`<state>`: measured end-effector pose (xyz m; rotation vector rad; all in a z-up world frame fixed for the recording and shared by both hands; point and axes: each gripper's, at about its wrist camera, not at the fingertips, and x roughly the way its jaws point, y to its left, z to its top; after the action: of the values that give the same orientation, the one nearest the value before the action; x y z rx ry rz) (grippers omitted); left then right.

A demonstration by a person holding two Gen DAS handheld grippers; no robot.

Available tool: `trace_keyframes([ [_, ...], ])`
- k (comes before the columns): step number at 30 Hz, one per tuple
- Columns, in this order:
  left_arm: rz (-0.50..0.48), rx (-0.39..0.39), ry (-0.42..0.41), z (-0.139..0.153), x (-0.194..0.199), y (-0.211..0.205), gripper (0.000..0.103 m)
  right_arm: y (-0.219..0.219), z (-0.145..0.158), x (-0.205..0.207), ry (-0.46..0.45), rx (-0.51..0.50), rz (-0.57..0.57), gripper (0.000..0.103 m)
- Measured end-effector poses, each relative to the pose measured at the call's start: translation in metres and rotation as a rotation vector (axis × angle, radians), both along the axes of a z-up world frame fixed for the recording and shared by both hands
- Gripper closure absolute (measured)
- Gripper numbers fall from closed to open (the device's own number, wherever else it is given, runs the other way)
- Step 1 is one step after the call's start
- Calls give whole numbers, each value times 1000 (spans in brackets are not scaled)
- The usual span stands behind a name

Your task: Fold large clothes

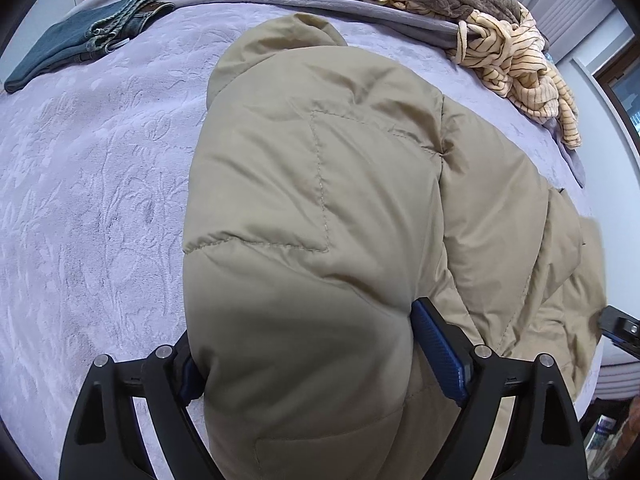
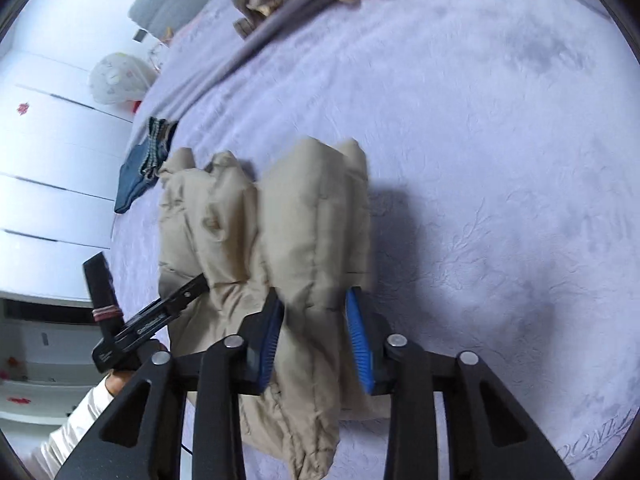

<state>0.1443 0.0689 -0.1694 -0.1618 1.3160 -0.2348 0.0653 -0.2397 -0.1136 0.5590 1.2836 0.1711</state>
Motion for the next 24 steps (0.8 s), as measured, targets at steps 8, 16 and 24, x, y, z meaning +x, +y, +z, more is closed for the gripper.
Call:
trace_keyframes([
  [8,16,50,-6,4,-1,-4,10,23,12,11,29,-100,108,76],
  [16,90,124,-143,45,-12,28,11,6,-16,4,58,-169,3,76],
  [24,49,154,-147,35,27,15,11,44,21,34,-125,-133,91,76],
])
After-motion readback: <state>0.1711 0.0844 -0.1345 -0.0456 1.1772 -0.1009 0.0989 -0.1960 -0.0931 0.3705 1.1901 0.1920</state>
